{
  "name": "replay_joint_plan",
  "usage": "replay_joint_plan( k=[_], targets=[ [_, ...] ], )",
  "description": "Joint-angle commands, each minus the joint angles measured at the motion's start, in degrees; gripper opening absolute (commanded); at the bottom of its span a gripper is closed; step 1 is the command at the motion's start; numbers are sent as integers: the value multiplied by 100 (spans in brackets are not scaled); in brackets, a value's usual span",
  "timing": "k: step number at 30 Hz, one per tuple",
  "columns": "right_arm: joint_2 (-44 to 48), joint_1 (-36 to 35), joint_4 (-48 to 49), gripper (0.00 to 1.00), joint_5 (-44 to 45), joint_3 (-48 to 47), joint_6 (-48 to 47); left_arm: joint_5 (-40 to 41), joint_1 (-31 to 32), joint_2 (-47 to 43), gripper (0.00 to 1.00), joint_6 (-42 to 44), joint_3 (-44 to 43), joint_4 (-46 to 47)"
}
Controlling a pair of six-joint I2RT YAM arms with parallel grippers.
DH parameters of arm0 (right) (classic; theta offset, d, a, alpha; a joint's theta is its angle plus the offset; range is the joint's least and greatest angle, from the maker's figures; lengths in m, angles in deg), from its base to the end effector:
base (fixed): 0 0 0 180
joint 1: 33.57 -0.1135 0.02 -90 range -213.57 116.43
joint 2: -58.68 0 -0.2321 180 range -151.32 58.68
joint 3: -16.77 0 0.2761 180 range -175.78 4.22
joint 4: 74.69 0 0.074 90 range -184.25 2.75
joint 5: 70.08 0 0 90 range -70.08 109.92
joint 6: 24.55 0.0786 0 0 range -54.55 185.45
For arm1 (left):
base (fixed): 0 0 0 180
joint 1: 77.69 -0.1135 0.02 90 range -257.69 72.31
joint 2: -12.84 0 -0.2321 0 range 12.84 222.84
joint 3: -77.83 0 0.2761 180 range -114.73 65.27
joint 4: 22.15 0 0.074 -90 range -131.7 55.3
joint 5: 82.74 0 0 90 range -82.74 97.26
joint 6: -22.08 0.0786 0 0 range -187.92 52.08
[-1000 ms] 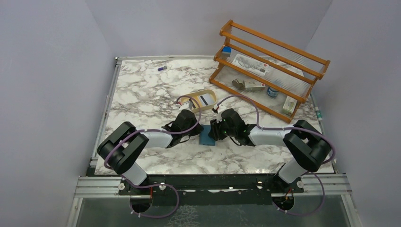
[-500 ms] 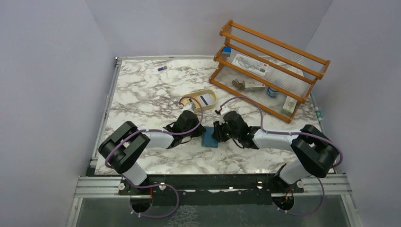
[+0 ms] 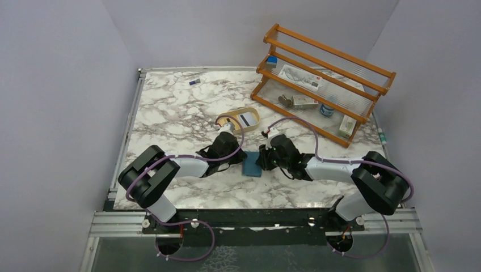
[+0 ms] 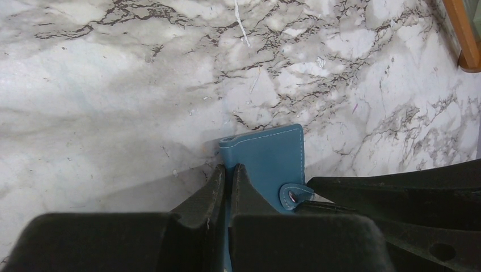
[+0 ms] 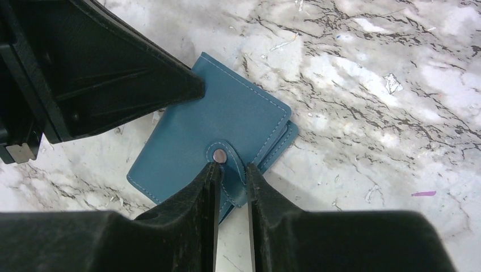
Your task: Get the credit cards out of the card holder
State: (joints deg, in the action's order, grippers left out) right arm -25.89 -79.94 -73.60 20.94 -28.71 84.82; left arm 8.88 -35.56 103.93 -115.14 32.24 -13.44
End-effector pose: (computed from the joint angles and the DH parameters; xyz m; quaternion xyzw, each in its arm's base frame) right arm 0.2305 0.2398 0.0765 -0.2060 0.8748 0.2312 0.3725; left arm 0.2537 -0.2265 0.0573 -0.0460 0.8929 -0.3058 0.3273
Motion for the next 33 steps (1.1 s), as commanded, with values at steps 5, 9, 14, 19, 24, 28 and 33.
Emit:
replay_joint_plan(
  k=[5, 9, 14, 19, 24, 28, 33],
  targets=[
    [203, 234, -192, 1, 708, 225, 193, 370, -22, 15, 0, 311, 21, -589],
    [400, 354, -171, 1, 829, 357, 353, 406, -24, 5, 0, 335, 25, -626],
    [570, 505, -170, 1, 769, 438, 416, 426, -26, -8, 0, 363, 11, -664],
    [305, 495, -310, 20, -144, 144, -134, 383, -29, 30, 0, 434, -70, -714],
    [519, 291, -134, 43, -683, 192, -501, 342, -25, 93, 0, 613, -248, -934],
    [680, 200, -195, 50, -1039, 125, -730, 281, -59, 91, 0, 728, -328, -1018],
    [679, -118, -222, 53, -882, 8, -982, 123, -109, 165, 0, 855, -423, -1102]
  ],
)
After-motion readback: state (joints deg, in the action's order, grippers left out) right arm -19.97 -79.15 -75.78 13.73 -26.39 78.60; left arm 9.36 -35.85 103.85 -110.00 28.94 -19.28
